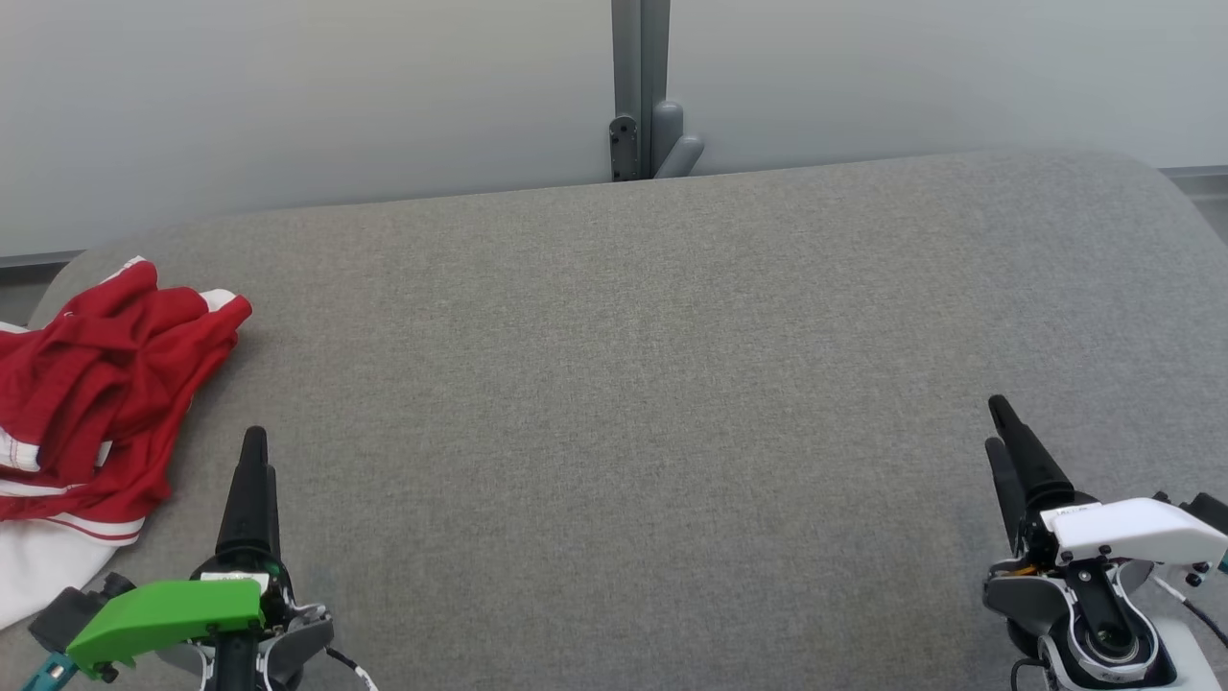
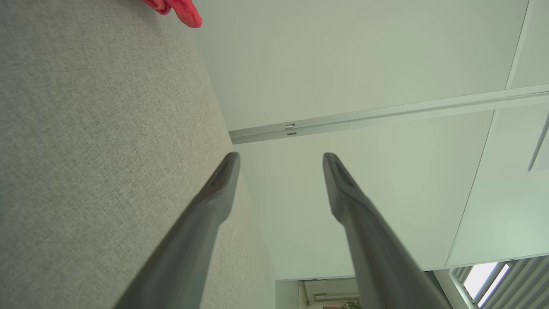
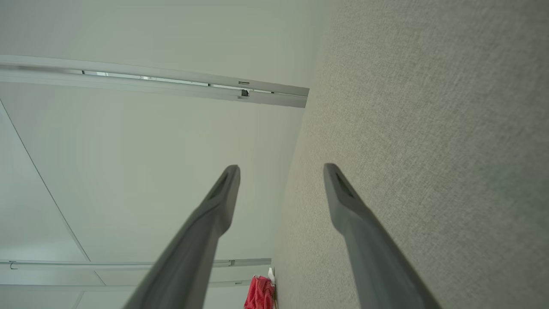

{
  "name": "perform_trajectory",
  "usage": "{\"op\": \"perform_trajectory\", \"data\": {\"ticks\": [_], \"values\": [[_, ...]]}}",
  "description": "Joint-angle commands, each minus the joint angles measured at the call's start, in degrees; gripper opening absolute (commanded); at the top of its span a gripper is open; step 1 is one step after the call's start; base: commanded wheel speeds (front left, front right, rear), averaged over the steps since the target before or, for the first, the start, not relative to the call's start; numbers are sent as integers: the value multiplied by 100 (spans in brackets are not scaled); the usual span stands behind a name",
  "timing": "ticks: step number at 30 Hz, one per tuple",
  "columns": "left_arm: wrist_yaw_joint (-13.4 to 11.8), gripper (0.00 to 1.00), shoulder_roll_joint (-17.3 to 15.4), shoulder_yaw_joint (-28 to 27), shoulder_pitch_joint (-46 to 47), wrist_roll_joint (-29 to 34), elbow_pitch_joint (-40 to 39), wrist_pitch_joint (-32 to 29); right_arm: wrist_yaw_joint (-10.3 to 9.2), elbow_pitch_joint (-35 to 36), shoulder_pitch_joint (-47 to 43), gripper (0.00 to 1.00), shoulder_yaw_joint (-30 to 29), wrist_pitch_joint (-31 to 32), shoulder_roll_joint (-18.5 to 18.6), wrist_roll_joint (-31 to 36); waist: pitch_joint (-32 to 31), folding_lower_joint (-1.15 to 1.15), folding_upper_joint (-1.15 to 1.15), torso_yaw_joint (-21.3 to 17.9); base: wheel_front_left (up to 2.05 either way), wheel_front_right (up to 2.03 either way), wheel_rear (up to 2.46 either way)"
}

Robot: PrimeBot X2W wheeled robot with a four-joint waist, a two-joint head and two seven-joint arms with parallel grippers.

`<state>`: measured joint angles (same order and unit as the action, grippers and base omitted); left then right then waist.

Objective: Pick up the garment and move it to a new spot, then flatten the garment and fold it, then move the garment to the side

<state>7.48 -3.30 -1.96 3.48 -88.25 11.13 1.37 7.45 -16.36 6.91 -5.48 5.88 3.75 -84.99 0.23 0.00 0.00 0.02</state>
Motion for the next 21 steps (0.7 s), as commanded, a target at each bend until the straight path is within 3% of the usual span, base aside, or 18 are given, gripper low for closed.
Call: {"op": "perform_trajectory", "data": {"ticks": [1,12,21], "values": [[0,100,-103,24,246,264,-130,62,2,169,215,100,11,-88,87,294,-1,0,0,-1,0,0,0],[1,100,-131,107,398,1992,-467,290,2,592,391,100,234,-434,250,2033,-2,0,0,-10,0,0,0],[-18,100,-204,263,454,3098,-602,439,3,772,420,100,387,-663,308,3055,-5,0,0,-1,0,0,0]]}}
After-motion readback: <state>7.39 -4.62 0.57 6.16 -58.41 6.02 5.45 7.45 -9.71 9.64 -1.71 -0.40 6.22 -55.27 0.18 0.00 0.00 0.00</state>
